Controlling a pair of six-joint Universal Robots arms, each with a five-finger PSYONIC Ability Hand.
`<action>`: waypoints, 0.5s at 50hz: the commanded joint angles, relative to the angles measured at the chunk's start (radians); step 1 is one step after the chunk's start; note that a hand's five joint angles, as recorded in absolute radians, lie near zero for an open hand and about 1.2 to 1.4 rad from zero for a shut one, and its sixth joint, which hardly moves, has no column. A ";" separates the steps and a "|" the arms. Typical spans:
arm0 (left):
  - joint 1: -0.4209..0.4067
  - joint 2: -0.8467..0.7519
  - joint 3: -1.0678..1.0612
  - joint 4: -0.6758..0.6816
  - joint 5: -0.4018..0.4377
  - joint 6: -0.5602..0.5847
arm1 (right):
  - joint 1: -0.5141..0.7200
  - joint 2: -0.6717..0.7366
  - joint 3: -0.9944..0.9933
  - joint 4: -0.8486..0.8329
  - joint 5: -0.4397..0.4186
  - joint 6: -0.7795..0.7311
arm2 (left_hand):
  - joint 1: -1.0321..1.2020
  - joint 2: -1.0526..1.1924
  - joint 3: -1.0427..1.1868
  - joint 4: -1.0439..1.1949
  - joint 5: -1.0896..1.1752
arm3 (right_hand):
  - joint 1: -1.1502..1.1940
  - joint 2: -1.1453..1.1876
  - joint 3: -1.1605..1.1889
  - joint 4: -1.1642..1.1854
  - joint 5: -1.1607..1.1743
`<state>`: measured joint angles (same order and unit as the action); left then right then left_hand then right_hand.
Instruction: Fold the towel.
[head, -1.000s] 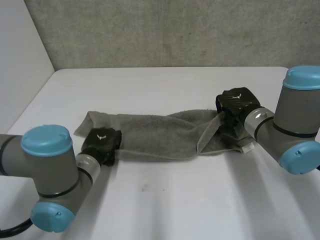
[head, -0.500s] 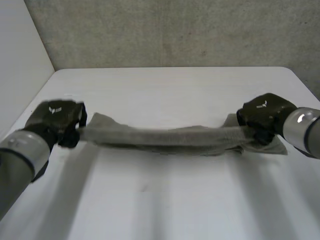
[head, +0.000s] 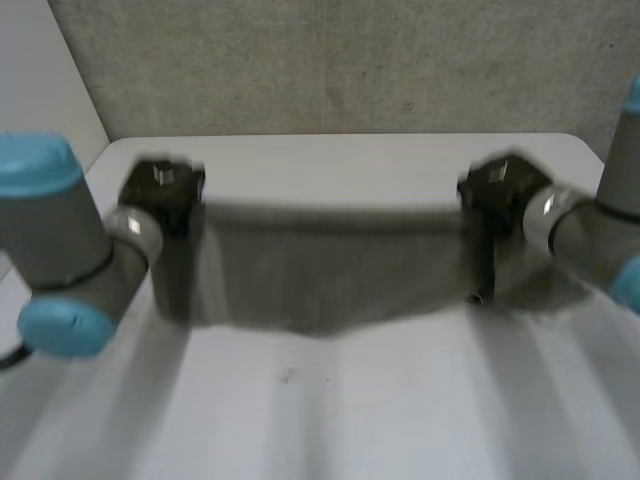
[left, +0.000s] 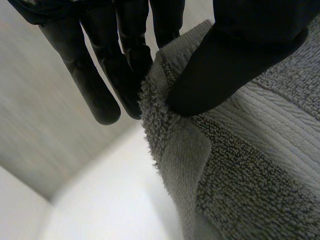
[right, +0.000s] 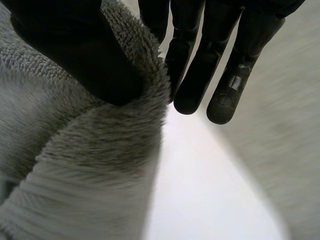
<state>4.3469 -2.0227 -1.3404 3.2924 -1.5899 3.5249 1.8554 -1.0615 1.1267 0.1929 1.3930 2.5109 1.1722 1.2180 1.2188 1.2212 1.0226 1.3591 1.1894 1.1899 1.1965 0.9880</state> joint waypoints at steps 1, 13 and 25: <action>-0.009 0.018 0.363 0.133 -0.010 -0.110 | 0.047 -0.072 -0.151 -0.408 0.092 0.120 | 0.224 0.178 0.178 0.175 0.199 | 0.037 0.207 0.206 0.200 0.234; 0.010 0.150 0.175 0.144 -0.001 -0.245 | 0.064 -0.189 0.076 -0.430 0.081 0.132 | 0.224 0.178 0.178 0.175 0.199 | 0.037 0.207 0.206 0.200 0.234; 0.013 0.133 -0.339 0.191 0.004 -0.231 | 0.061 -0.037 0.281 -0.162 0.057 0.105 | 0.224 0.178 0.178 0.175 0.199 | 0.037 0.207 0.206 0.200 0.234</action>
<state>4.3595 -1.8655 -1.4204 3.4505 -1.5864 3.2795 1.9185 -1.1848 1.3003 -0.0666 1.4522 2.6220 1.1853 1.2184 1.2188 1.2212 1.0312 1.3645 1.1934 1.1930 1.1965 0.9878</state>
